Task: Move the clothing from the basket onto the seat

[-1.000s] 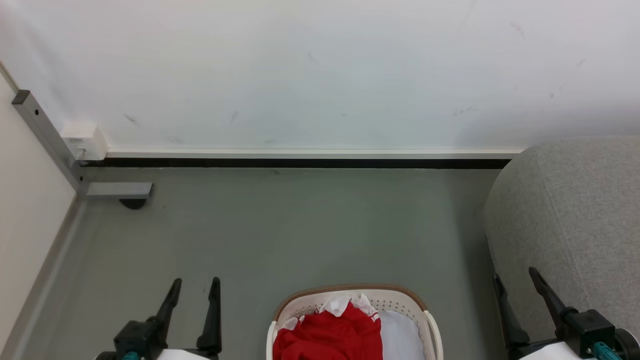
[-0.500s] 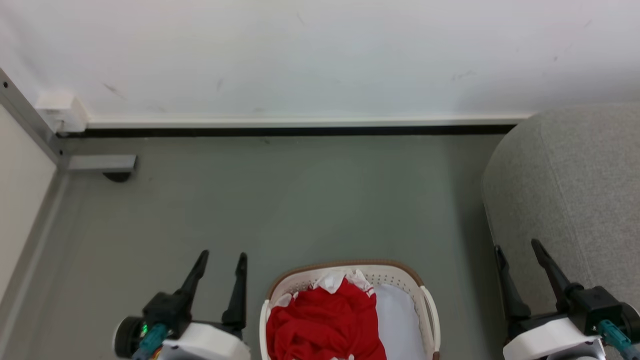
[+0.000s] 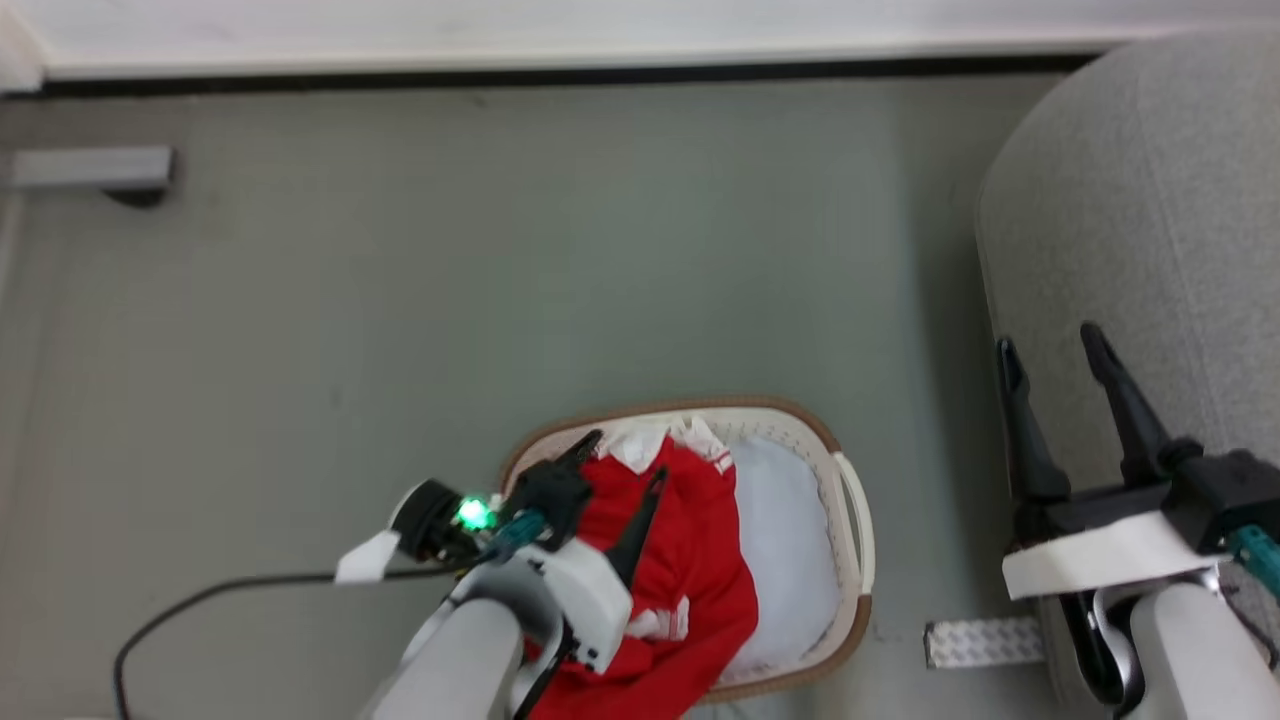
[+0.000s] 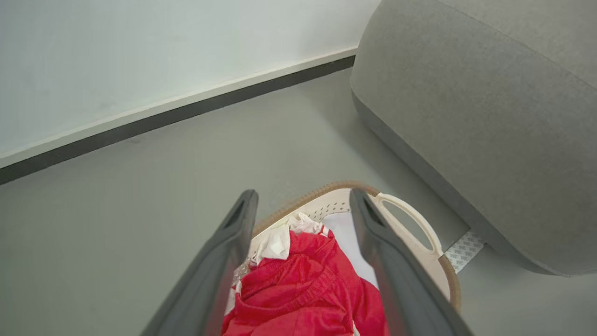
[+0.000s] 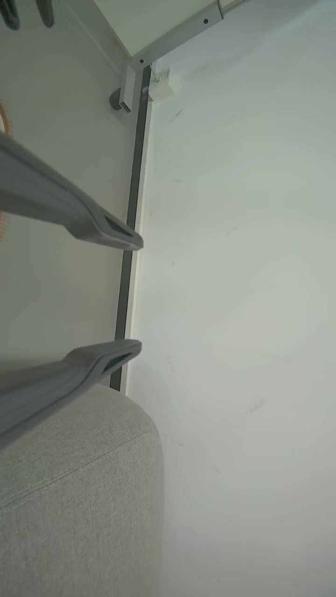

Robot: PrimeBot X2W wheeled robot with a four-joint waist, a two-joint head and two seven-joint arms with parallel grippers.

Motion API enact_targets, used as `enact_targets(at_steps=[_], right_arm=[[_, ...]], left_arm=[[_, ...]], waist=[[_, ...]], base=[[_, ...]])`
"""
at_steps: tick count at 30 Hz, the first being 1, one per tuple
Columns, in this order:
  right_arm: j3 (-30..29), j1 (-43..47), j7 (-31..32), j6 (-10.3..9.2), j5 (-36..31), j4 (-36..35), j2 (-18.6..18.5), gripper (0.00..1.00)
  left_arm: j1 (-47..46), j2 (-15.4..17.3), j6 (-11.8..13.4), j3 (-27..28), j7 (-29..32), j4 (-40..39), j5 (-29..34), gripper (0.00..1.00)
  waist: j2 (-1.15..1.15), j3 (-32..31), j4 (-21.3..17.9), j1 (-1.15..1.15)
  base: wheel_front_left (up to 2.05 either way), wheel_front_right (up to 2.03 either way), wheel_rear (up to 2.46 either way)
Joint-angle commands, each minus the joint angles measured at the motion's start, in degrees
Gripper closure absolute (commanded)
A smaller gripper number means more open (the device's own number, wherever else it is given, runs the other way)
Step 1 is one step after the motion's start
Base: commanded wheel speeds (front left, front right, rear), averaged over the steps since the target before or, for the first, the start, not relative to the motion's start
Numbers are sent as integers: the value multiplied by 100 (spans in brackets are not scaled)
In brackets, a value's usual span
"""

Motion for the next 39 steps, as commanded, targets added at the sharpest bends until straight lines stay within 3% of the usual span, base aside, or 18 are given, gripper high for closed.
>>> enact_targets(at_steps=[1,13,22,30,32,33,39], right_arm=[[18,-187,4,-12,21,-68,20,0],[138,-1140,5,-12,171,-648,180,0],[266,-1503,5,-12,698,-1110,214,0],[228,-1583,4,-12,954,-1290,214,0],[156,-1561,5,-12,1005,-1301,213,0],[124,-1542,4,-12,992,-1302,216,0],[-38,-1437,4,-12,906,-1193,214,0]], left_arm=[[-240,38,20,-133,76,126,35,0],[-1796,46,294,-1439,932,1586,-5,0],[-2632,132,529,-1421,1119,2661,50,0],[-3062,256,599,-1446,1201,3340,38,0],[-3125,258,595,-1434,1186,3458,-17,83],[-3145,247,569,-1437,1185,3528,-39,100],[-3208,128,493,-1279,830,3624,-356,100]], waist=[[0,554,-150,-1],[0,2233,-779,-1],[0,3243,-1278,-1],[0,3623,-1503,-1],[0,3659,-1534,-1],[0,3666,-1534,-1],[0,3518,-1443,-1]], base=[[0,0,0],[0,0,0],[0,0,0],[0,0,0],[0,0,0],[0,0,0],[0,0,0]])
